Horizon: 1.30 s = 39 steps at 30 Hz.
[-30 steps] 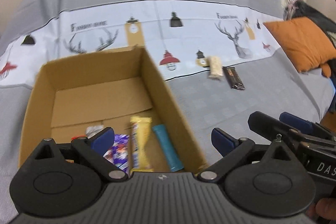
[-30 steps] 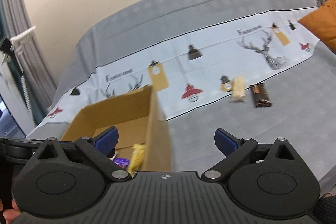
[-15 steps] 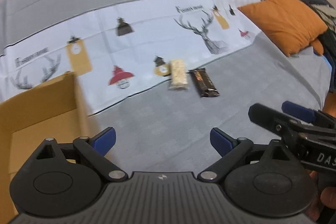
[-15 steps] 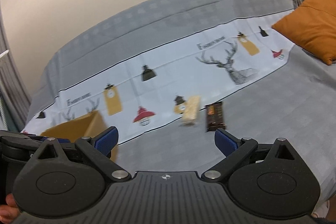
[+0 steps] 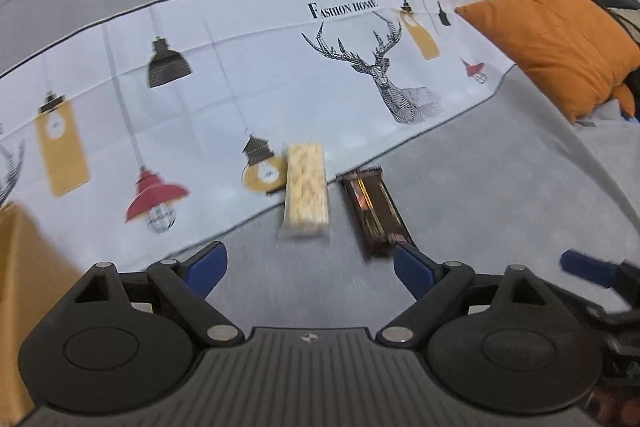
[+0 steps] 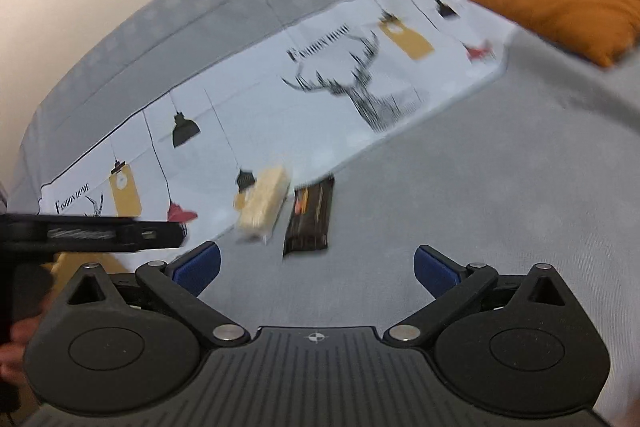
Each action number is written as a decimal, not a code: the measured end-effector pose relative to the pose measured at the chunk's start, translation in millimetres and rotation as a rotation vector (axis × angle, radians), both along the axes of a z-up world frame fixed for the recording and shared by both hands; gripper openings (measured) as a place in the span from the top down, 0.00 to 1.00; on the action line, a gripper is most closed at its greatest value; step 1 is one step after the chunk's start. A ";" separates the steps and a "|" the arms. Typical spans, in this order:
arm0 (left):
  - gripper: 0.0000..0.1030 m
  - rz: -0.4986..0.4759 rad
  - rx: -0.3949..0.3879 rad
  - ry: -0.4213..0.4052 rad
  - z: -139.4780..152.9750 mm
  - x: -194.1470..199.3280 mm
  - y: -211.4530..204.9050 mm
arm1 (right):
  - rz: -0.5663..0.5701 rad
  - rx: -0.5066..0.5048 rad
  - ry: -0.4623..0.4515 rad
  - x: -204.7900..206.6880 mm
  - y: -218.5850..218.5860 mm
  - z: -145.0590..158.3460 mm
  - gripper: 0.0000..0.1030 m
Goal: Organize snacks
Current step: 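Grasp the cream nut bar with the left tool while the right grasps the chocolate bar, then carry both bars over the box and open both tools to drop them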
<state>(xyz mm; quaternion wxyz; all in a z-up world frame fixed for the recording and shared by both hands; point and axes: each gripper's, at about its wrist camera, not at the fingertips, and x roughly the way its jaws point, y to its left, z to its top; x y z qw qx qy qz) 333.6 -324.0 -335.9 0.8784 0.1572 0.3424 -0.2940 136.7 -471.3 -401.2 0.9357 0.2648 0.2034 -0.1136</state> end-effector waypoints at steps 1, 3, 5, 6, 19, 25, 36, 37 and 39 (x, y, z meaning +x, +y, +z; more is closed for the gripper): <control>0.09 -0.005 0.011 -0.001 -5.8 9.0 -7.2 | 0.022 -0.029 -0.001 9.1 -2.3 0.9 0.01; 0.09 -0.013 0.027 -0.005 -19.6 28.1 -20.1 | 0.063 -0.080 0.016 31.9 -8.3 -2.4 0.02; 0.12 -0.027 0.030 0.003 -33.2 46.3 -30.5 | 0.097 -0.084 0.044 58.2 -17.3 -14.0 0.07; 0.14 -0.031 0.038 0.004 -39.3 53.5 -33.8 | 0.116 -0.074 0.063 72.9 -20.3 -21.6 0.12; 0.55 -0.004 0.070 0.114 -79.4 100.2 -46.0 | 0.197 -0.251 0.203 174.3 12.4 -59.8 0.38; 0.56 0.073 0.058 0.247 -71.0 87.0 -21.2 | 0.186 -0.226 0.284 158.3 -3.5 -47.4 0.60; 0.39 0.104 0.112 0.199 -76.0 77.4 -33.5 | 0.246 -0.188 0.287 131.2 -16.4 -49.3 0.32; 0.46 0.080 0.111 0.186 -76.7 76.6 -37.0 | 0.260 -0.196 0.274 134.1 -18.0 -51.1 0.29; 0.61 0.024 0.123 0.169 -73.6 71.2 -44.1 | 0.274 -0.225 0.274 136.2 -15.8 -53.9 0.29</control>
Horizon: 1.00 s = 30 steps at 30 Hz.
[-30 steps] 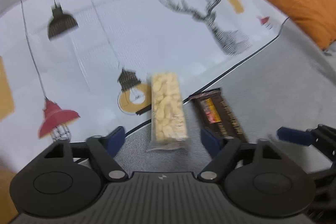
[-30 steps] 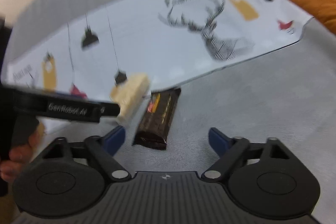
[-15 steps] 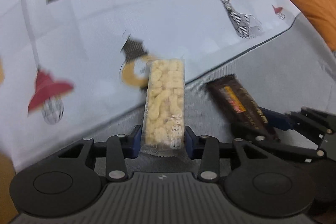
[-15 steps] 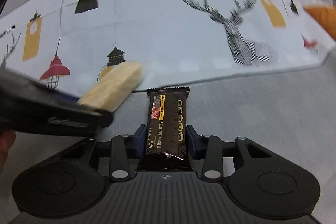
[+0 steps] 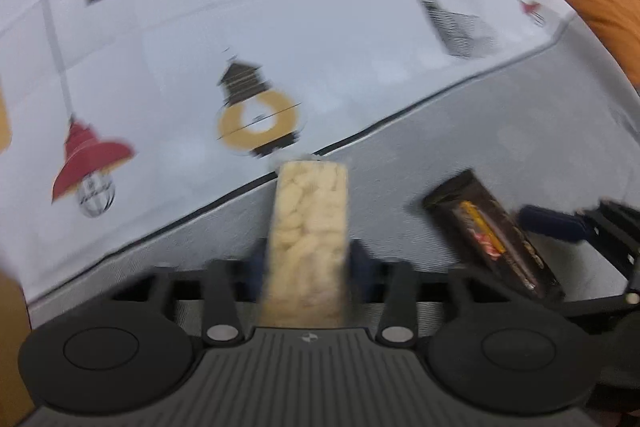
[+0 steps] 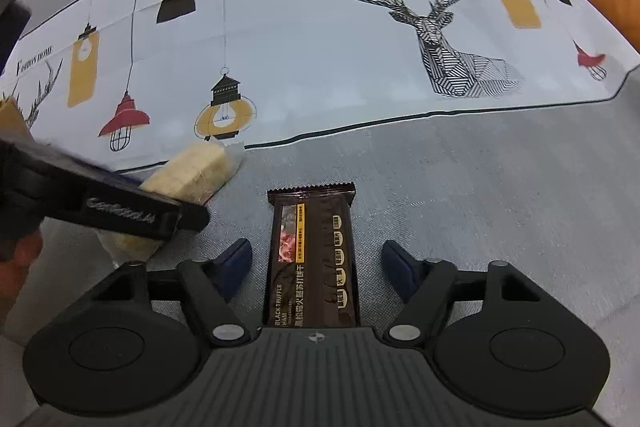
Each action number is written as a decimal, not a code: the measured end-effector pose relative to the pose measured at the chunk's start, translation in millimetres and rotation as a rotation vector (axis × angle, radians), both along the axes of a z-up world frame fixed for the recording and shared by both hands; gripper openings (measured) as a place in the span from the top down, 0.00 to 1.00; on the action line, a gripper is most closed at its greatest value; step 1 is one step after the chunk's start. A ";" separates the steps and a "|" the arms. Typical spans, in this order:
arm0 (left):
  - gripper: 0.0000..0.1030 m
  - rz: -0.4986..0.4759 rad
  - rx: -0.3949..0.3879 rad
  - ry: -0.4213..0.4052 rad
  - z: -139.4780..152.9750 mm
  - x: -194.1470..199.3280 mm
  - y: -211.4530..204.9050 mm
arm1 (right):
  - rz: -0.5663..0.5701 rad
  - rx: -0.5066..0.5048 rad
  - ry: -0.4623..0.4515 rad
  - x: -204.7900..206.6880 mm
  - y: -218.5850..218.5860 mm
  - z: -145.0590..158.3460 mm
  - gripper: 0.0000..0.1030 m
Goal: Organize snacks
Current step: 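Carry both bars over the box and open both tools to drop them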
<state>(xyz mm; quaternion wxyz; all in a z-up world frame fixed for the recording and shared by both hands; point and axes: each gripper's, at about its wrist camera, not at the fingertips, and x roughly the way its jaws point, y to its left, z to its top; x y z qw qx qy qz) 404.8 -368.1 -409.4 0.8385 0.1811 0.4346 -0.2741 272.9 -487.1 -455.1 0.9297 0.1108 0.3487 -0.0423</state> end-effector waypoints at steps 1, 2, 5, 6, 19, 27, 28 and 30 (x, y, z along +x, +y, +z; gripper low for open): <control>0.61 -0.013 0.002 0.017 1.1 -3.2 -2.3 | 0.018 -0.039 0.008 0.1 4.3 -0.3 0.32; 0.61 -0.023 0.003 0.031 3.0 -7.8 -2.1 | 0.032 -0.096 0.022 0.3 10.2 -1.3 0.46; 0.61 -0.041 0.021 -0.004 17.3 -35.5 4.7 | 0.042 -0.097 0.013 -4.2 11.2 0.9 0.60; 0.61 -0.041 0.014 -0.004 22.5 -42.8 8.9 | 0.030 -0.095 0.013 -6.7 10.9 1.5 0.60; 0.61 0.109 -0.083 0.000 112.6 -136.4 124.9 | -0.086 0.064 -0.052 -107.2 70.0 76.2 0.60; 0.61 0.193 -0.182 -0.148 203.7 -185.0 227.2 | -0.010 0.042 -0.153 -139.1 170.5 174.0 0.60; 0.61 0.201 -0.201 -0.177 218.6 -190.9 240.8 | 0.004 0.028 -0.174 -139.7 184.3 189.9 0.60; 0.61 0.218 -0.235 -0.252 248.3 -204.7 265.1 | 0.034 0.006 -0.218 -139.8 207.2 219.1 0.60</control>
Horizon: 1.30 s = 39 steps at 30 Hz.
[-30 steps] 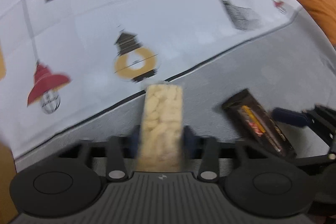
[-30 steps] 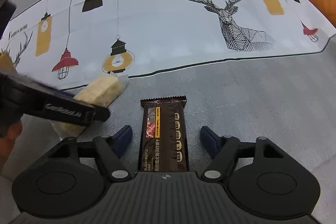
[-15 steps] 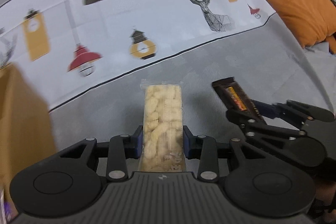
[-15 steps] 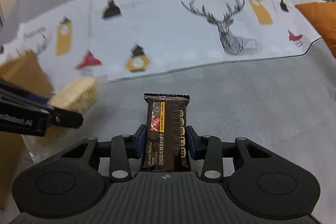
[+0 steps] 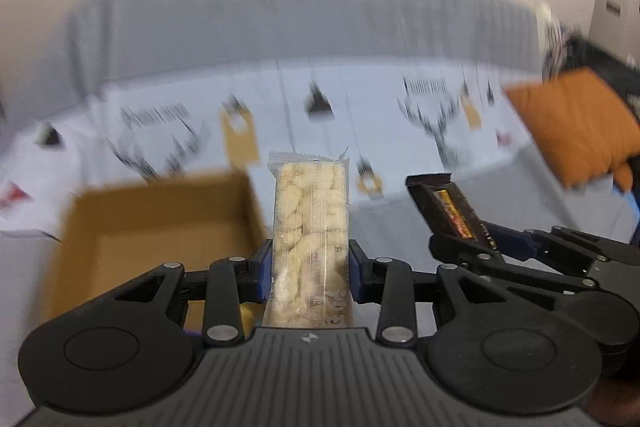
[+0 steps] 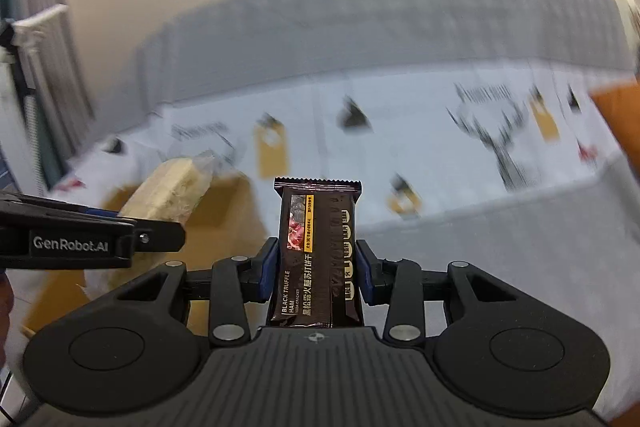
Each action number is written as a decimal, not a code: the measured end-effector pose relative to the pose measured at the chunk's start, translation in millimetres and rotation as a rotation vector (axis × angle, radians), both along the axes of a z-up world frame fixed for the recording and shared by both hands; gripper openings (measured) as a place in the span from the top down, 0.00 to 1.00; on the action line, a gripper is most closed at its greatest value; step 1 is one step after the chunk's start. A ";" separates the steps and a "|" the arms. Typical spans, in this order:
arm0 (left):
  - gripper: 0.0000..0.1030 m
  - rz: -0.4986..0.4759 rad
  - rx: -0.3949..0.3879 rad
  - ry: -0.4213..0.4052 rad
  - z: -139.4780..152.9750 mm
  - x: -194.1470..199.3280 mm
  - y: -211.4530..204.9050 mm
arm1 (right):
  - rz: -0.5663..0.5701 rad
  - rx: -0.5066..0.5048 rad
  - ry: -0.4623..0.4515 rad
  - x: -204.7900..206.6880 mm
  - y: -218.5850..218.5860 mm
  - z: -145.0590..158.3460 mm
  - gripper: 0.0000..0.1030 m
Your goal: Organize snacks
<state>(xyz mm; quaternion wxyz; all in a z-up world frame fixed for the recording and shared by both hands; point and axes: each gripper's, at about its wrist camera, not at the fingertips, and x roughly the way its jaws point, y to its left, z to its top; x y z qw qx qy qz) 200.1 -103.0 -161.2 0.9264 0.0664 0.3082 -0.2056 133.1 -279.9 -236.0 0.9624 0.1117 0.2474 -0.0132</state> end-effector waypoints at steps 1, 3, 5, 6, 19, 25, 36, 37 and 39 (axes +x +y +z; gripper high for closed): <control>0.61 0.011 -0.011 -0.039 13.0 -6.5 10.3 | 0.016 -0.015 -0.028 -0.7 11.7 15.1 0.60; 0.61 0.041 -0.032 -0.127 38.9 -20.4 32.2 | 0.048 -0.036 -0.087 -3.1 33.5 44.6 0.60; 0.61 0.071 -0.054 -0.189 56.3 -31.9 51.2 | 0.087 -0.048 -0.145 -7.5 53.7 70.2 0.60; 0.61 0.087 -0.069 -0.208 63.2 -35.7 60.7 | 0.104 -0.056 -0.168 -9.3 62.2 79.8 0.60; 0.61 0.221 -0.073 0.048 -21.0 21.3 123.0 | 0.231 -0.064 -0.039 37.4 134.7 47.4 0.60; 0.61 0.270 -0.030 0.221 -99.6 50.7 149.3 | 0.272 -0.050 0.150 69.7 164.5 -21.1 0.60; 0.09 0.331 -0.032 0.250 -76.5 40.7 172.4 | 0.197 -0.119 0.230 73.6 173.3 -37.1 0.26; 0.09 0.311 -0.047 0.229 -62.8 33.1 173.0 | 0.186 -0.136 0.225 67.0 172.4 -29.1 0.26; 0.07 0.293 -0.058 0.197 -35.5 14.9 170.5 | 0.179 -0.141 0.218 56.0 170.1 -14.7 0.26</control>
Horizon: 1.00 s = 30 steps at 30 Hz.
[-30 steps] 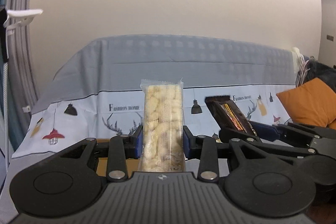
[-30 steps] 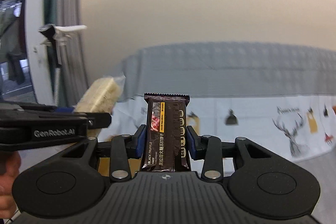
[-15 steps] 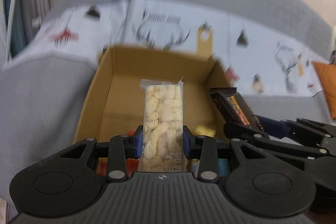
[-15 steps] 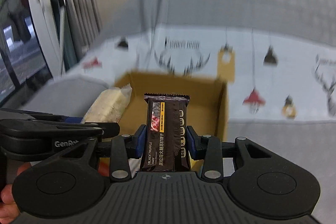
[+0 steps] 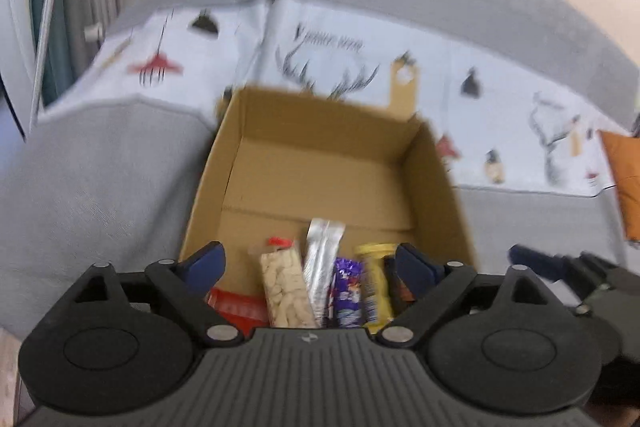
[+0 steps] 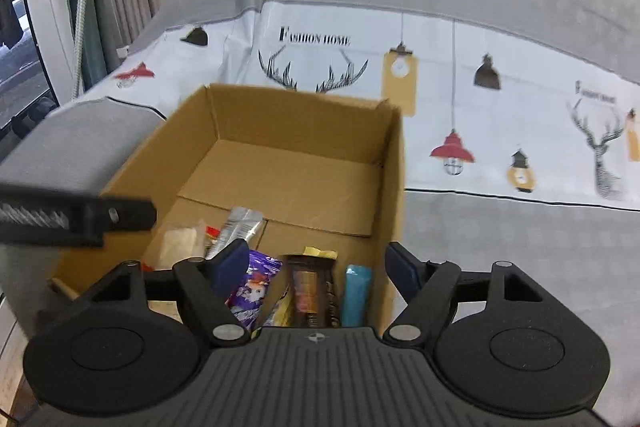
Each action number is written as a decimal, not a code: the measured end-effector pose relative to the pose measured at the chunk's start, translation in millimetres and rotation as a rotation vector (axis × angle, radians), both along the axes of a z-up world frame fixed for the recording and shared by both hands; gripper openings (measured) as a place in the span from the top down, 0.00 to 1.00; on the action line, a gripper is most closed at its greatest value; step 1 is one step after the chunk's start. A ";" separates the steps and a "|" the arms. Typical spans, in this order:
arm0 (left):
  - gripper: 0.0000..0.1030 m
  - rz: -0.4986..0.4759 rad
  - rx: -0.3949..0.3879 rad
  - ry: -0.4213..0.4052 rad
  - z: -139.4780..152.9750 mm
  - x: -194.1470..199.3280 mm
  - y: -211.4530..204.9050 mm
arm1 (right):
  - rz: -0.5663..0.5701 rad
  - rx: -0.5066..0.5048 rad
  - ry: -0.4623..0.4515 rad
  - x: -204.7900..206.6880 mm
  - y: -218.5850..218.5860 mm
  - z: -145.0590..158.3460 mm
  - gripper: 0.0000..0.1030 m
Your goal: Organize snacks
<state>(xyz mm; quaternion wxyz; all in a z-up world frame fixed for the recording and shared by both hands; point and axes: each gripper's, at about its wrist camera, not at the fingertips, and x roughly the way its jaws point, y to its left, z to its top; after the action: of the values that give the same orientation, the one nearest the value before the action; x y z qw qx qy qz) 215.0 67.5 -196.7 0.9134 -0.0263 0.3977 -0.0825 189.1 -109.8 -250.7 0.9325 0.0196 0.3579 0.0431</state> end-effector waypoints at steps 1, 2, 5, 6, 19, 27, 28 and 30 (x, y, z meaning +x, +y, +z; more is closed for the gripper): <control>0.07 -0.007 -0.001 -0.011 11.9 -8.8 -2.7 | -0.005 -0.002 -0.009 -7.1 0.4 9.1 0.26; 0.06 -0.017 -0.002 -0.019 24.2 -19.7 -5.2 | -0.009 0.004 -0.017 -16.9 1.0 20.7 0.24; 0.00 -0.006 -0.006 -0.042 55.7 -54.3 -12.3 | -0.020 0.092 -0.056 -53.1 -2.1 61.9 0.10; 0.00 -0.002 -0.004 -0.056 65.6 -64.4 -15.0 | -0.027 0.107 -0.063 -64.7 -3.1 74.5 0.08; 0.00 0.037 0.171 -0.090 140.0 -150.7 -39.5 | -0.090 0.140 0.019 -151.8 -2.3 151.6 0.03; 0.00 0.032 0.225 -0.068 148.4 -161.2 -42.8 | -0.137 0.126 0.038 -169.0 -2.1 157.9 0.03; 0.00 0.030 0.231 -0.064 149.2 -161.2 -43.6 | -0.141 0.128 0.043 -169.8 -2.1 157.9 0.03; 0.00 0.022 0.236 -0.059 149.8 -161.5 -43.4 | -0.145 0.136 0.052 -170.9 -2.2 157.7 0.03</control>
<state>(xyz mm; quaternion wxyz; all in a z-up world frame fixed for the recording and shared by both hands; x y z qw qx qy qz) 53.5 24.1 -46.9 0.9223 0.0796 0.3774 -0.0258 18.2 -112.0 -93.0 0.9202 0.1098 0.3757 -0.0010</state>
